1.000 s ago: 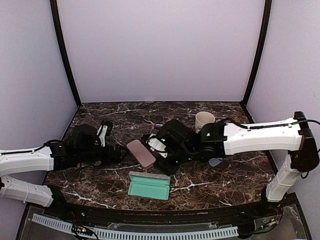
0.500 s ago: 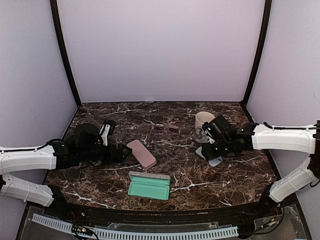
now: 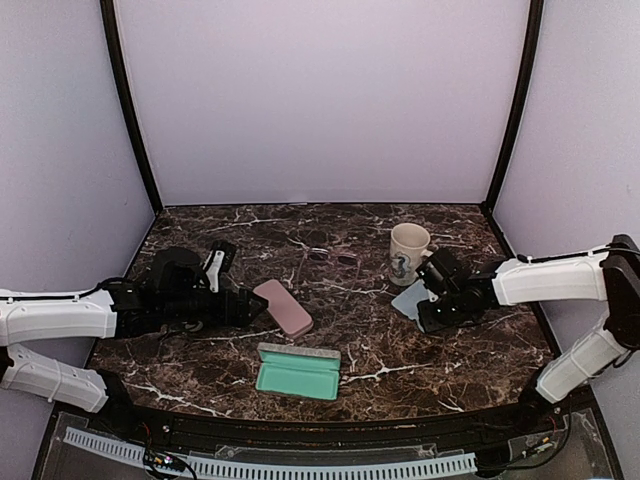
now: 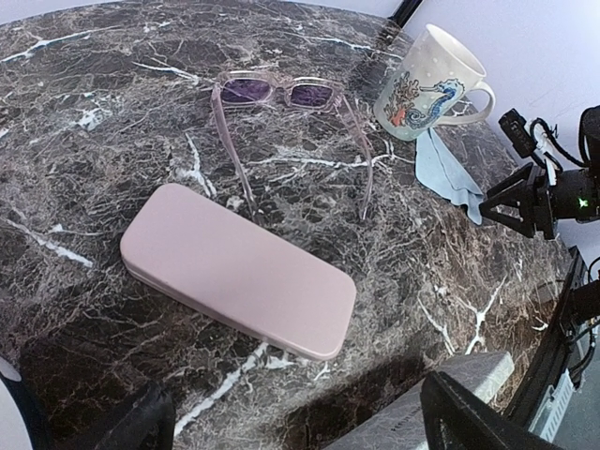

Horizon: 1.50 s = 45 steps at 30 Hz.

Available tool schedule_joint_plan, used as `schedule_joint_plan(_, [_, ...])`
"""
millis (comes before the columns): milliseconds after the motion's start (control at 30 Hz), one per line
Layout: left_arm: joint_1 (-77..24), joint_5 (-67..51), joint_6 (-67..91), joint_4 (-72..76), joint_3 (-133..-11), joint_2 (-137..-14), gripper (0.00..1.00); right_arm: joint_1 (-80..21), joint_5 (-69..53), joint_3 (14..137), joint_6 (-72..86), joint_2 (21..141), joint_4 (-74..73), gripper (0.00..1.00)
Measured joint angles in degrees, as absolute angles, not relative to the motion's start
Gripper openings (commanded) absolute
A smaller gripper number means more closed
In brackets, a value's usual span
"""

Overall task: Organize the sunglasses
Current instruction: Pick up the glasses cleaning cloth from the center of the board.

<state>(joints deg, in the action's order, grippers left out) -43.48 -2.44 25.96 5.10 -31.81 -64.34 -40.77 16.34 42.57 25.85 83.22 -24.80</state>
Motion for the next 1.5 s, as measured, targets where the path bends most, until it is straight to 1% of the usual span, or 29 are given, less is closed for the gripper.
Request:
schedule_joint_plan(200, [-43.5,-2.6,26.0,5.6,-31.8,-64.3,0.93,-40.4,14.0,41.3,25.8,84.9,-22.1,0.39])
schedule_joint_plan(400, [-43.5,-2.7,26.1,5.7,-31.8,-64.3,0.93,-39.8,12.1,40.7,25.6,86.4,-20.3,0.32])
schedule_joint_plan(833, [-43.5,-3.2,26.1,5.9,-32.1,-65.5,0.93,-40.5,12.5,38.6,26.5,85.6,-17.2,0.1])
schedule_joint_plan(967, [-43.5,-3.6,25.3,5.6,-34.0,-66.9,0.86,-43.0,12.8,37.7,27.6,84.4,-17.7,0.01])
schedule_joint_plan(1133, [-44.2,-4.9,22.2,6.1,-37.4,-69.2,0.83,-46.6,10.8,35.9,28.6,81.7,-18.6,0.0])
schedule_joint_plan(1233, [-46.3,-4.7,18.7,6.4,-39.5,-71.0,0.83,-47.6,8.0,34.2,29.1,78.5,-19.5,0.0])
schedule_joint_plan(1367, [-52.1,-4.6,12.0,7.0,-44.5,-76.4,0.8,-48.0,2.2,32.1,29.9,71.1,-20.9,0.0])
schedule_joint_plan(1500, [-57.8,-6.7,4.5,7.6,-49.6,-83.4,0.79,-48.0,-4.3,31.3,31.1,62.7,-21.3,0.0])
